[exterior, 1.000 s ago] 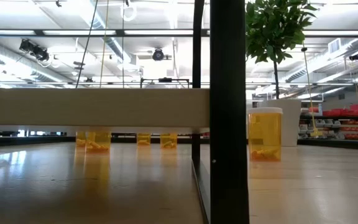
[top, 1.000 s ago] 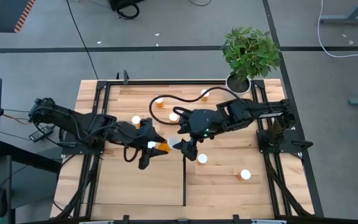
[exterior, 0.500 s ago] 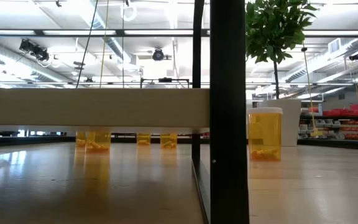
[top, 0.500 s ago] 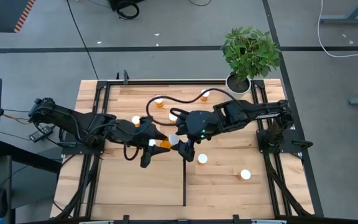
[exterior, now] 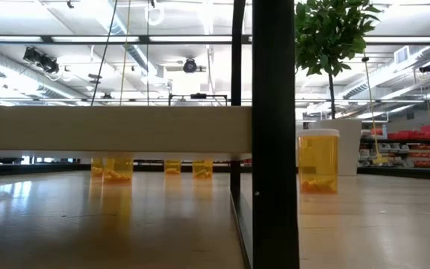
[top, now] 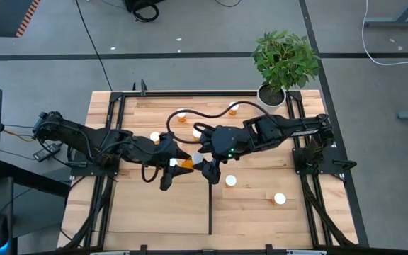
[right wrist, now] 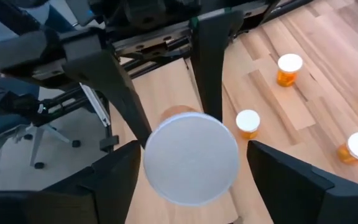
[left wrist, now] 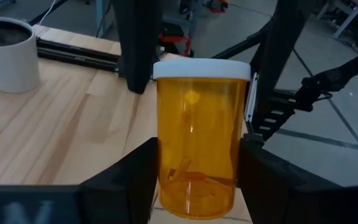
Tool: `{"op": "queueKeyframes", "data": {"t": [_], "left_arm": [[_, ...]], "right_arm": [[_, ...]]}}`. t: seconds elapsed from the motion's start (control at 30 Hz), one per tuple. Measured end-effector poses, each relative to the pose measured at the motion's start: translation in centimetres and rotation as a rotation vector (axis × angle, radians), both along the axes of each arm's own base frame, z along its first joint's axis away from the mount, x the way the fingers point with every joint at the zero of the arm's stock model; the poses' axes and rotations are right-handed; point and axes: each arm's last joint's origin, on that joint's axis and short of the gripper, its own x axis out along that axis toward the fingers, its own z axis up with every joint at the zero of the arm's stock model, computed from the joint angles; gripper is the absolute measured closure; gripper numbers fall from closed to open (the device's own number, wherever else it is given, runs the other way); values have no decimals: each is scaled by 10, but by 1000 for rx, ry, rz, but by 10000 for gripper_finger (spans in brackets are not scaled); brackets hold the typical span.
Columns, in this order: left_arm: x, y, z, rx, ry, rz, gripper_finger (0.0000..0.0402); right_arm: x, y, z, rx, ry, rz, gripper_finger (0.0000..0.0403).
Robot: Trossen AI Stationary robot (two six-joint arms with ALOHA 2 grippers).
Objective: Pick and place medicine bottles onto shelf by color
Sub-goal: Put the orange pill bottle on the shelf
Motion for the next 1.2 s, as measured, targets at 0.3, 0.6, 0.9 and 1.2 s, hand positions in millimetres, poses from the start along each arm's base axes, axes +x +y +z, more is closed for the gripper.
{"op": "queueKeyframes", "data": {"t": [0.3,0.6,0.9,1.2], "left_arm": [[0,0,0,0,5,0,203],[0,0,-1,3,11,0,194],[-6,2,-14,83,147,-19,179],[-20,6,-21,122,276,-18,158]], "right_arm": [[-1,2,0,-5,1,12,173],[-1,2,0,-5,2,14,170],[0,1,0,-44,-5,30,174],[2,1,-2,-71,0,37,174]]}}
